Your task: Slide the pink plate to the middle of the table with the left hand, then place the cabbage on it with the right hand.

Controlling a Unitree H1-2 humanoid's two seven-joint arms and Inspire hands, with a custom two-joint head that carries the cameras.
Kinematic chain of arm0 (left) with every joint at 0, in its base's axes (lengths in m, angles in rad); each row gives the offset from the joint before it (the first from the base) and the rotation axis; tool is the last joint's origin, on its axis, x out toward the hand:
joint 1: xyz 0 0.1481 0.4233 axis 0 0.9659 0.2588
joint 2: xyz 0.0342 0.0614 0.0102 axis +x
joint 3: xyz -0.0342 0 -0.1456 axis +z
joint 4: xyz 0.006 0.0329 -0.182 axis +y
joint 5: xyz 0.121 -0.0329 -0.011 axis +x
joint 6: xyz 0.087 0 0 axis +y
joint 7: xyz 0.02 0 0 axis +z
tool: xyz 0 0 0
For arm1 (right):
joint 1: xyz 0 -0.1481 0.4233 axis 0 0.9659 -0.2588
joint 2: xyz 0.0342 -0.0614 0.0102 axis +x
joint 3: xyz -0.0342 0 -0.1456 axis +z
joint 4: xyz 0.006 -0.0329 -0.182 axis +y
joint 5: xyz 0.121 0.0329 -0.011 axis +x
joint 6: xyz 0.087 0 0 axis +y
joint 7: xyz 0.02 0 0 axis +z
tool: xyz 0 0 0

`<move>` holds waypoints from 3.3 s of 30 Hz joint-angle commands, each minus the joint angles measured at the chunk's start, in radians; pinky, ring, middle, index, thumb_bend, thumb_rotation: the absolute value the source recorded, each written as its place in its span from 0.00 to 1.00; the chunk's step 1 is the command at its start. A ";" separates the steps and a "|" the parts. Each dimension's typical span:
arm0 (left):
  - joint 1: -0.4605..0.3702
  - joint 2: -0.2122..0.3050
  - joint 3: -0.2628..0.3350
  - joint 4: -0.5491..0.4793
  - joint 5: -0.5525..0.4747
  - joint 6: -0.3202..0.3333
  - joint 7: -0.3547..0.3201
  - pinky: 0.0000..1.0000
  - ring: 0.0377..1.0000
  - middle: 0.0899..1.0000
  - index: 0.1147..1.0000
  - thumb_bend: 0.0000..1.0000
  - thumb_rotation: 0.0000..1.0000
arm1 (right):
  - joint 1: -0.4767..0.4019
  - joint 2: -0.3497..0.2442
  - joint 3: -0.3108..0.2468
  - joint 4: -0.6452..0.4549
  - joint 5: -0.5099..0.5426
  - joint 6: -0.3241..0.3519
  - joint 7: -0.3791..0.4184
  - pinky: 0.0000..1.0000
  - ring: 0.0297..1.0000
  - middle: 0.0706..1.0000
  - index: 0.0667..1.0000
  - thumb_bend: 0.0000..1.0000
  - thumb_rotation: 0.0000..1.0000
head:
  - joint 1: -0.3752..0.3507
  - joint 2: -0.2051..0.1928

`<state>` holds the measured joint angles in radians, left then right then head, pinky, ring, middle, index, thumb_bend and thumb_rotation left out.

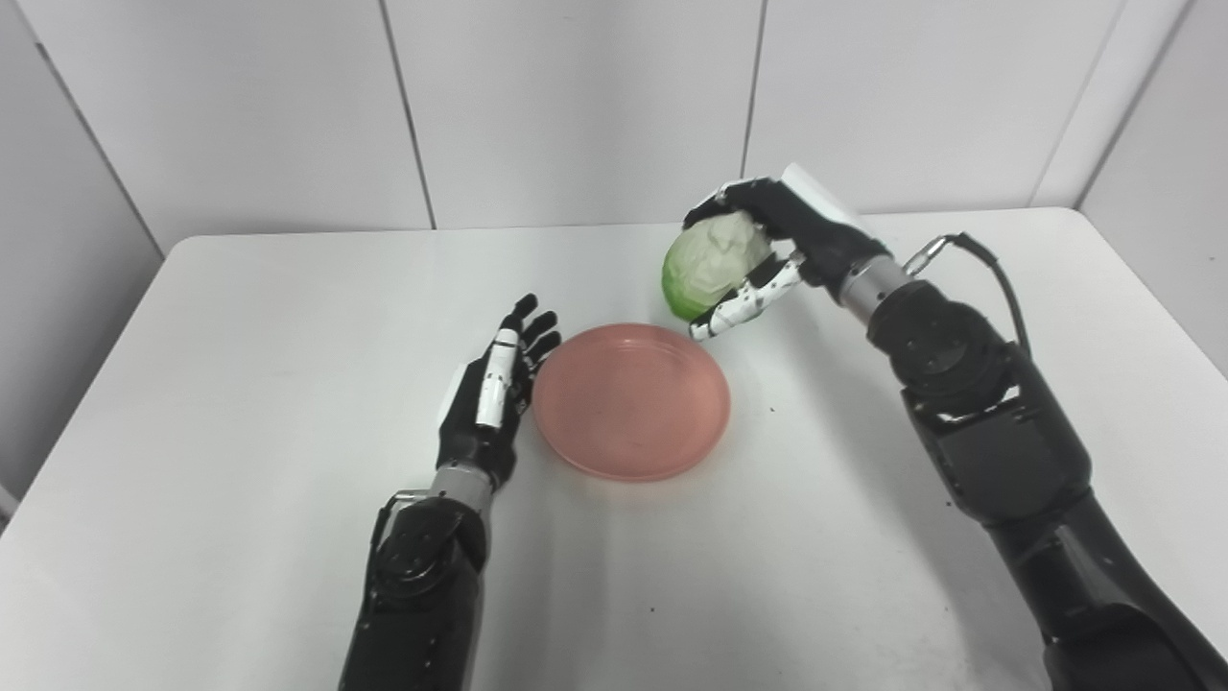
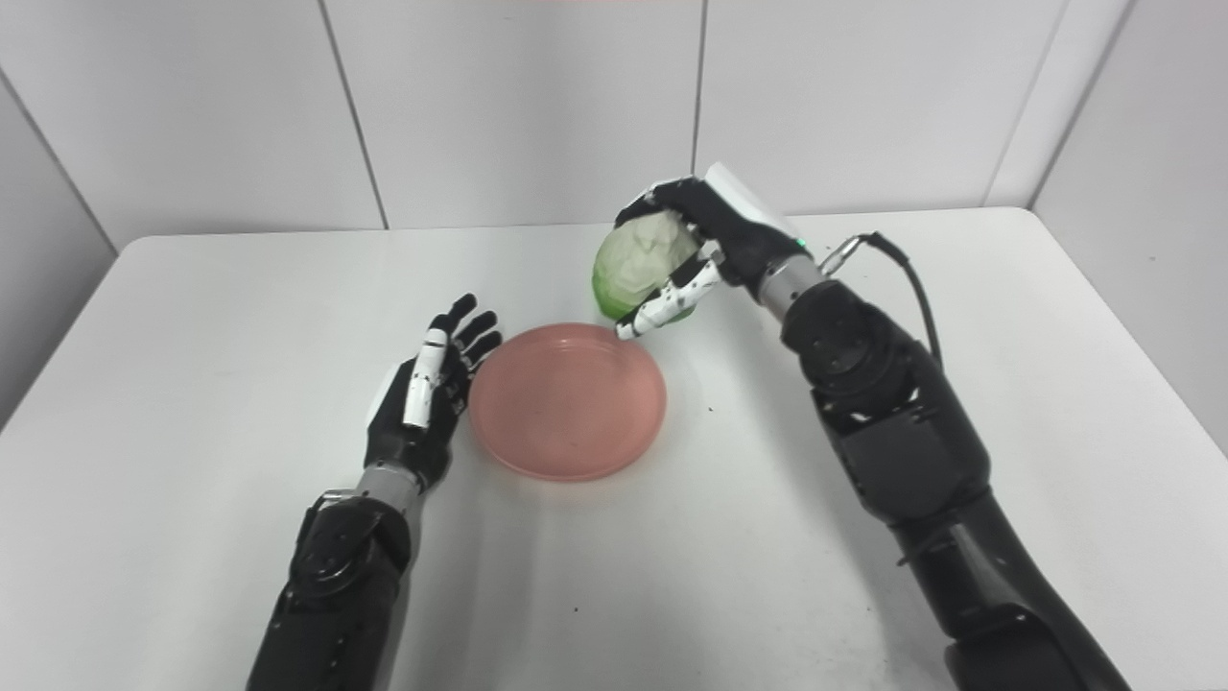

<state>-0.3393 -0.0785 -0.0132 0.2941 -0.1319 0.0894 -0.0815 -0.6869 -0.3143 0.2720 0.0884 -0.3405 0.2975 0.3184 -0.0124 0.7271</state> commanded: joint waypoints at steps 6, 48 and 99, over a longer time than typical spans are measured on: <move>0.017 -0.029 -0.014 0.026 0.017 0.054 0.021 0.90 0.91 0.91 0.92 0.43 1.00 | -0.046 0.064 0.043 0.047 -0.025 -0.107 -0.016 0.37 0.39 0.47 0.48 0.51 0.00 | 0.023 0.012; 0.029 -0.006 -0.019 -0.051 0.007 0.113 0.017 0.90 0.91 0.91 0.92 0.43 1.00 | 0.104 0.053 0.099 0.055 -0.101 -0.191 -0.016 0.43 0.39 0.46 0.47 0.52 0.00 | -0.041 0.068; 0.026 0.006 -0.001 0.000 0.001 0.060 -0.001 0.90 0.90 0.91 0.91 0.44 1.00 | 0.252 0.111 -0.192 -0.343 -0.054 -0.145 -0.133 0.88 0.94 0.97 1.00 1.00 0.74 | -0.084 0.023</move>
<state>-0.3333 -0.0836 -0.0213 0.2622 -0.1296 0.1358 -0.0820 -0.4526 -0.2275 0.1046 -0.2466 -0.4089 0.1458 0.2410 -0.0951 0.7532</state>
